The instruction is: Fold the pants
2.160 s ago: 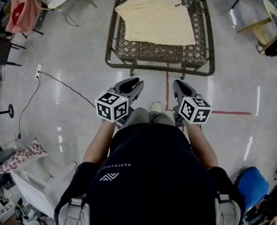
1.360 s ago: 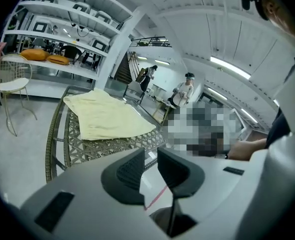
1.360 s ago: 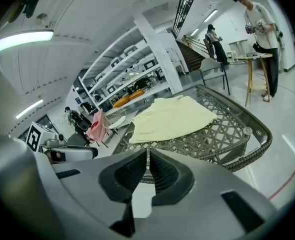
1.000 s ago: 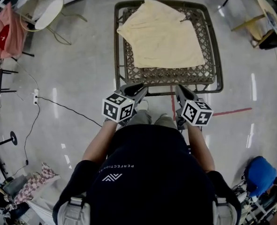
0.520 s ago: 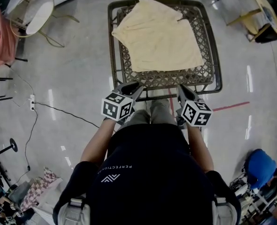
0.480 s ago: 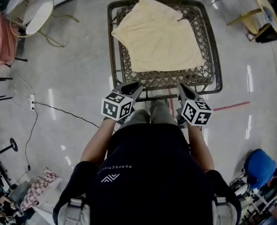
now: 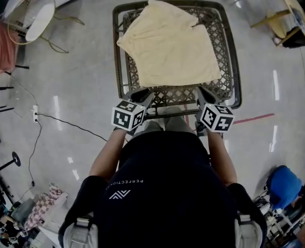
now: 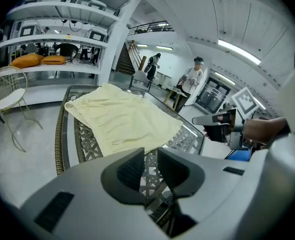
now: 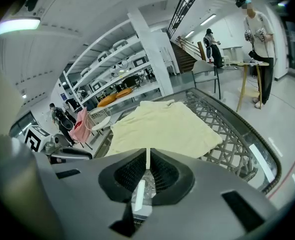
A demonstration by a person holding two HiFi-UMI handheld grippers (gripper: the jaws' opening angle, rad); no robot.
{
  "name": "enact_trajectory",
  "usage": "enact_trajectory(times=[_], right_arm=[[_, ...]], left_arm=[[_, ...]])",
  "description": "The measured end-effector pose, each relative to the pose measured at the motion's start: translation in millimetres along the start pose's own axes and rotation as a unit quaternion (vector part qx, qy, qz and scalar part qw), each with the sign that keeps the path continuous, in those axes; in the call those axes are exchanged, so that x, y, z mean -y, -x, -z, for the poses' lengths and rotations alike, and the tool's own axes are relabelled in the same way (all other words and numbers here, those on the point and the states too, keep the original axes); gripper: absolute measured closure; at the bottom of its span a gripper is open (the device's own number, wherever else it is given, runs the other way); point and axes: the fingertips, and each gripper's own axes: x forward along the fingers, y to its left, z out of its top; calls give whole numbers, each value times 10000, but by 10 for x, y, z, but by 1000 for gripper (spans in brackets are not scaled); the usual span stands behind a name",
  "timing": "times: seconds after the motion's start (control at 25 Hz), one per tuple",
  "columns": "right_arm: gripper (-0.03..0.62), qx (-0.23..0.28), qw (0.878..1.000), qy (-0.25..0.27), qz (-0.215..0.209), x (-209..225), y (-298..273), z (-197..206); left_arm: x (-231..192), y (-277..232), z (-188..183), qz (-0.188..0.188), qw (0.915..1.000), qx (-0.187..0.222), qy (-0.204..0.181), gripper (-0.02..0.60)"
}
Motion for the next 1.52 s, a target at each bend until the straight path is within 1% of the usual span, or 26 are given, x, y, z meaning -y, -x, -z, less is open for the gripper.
enact_trajectory(times=[0.08,0.28,0.44,0.6,0.76,0.92,0.96,1.0,1.04,1.32,1.52], right_arm=[[551,-61,10000,10,29,72,-38,-28],[551,-197,9997,76,87,323,-177,-116],[551,-345,9992,157,102,503,-295,-154],[551,-478,9987,103,106,660,-403,-166],[550,-567,9980,118,257,829,-466,-184],[548,-634,9966,144,515,1023,-504,-186],[534,-643,9962,164,572,1068,-518,-188],[489,-659,9958,181,617,1107,-533,-189],[462,-678,9954,190,655,1141,-548,-187],[428,-800,9913,243,1022,1359,-612,-171],[421,-975,9888,257,1102,1445,-690,-128]], left_arm=[[-27,-41,-2,-48,9999,-88,-16,499],[-163,-185,-5,-248,9993,-252,156,497],[-232,-277,-21,-369,9984,-376,226,477],[-260,-360,-56,-502,9975,-447,199,459],[-274,-418,-88,-598,9967,-513,176,449],[-328,-464,-74,-722,9953,-598,235,430],[-348,-478,-72,-762,9950,-607,239,425],[-368,-492,-70,-802,9946,-616,239,420],[-388,-505,-69,-841,9942,-627,239,419],[-516,-529,-28,-1177,9896,-763,334,390],[-575,-556,29,-1298,9867,-894,401,374]])
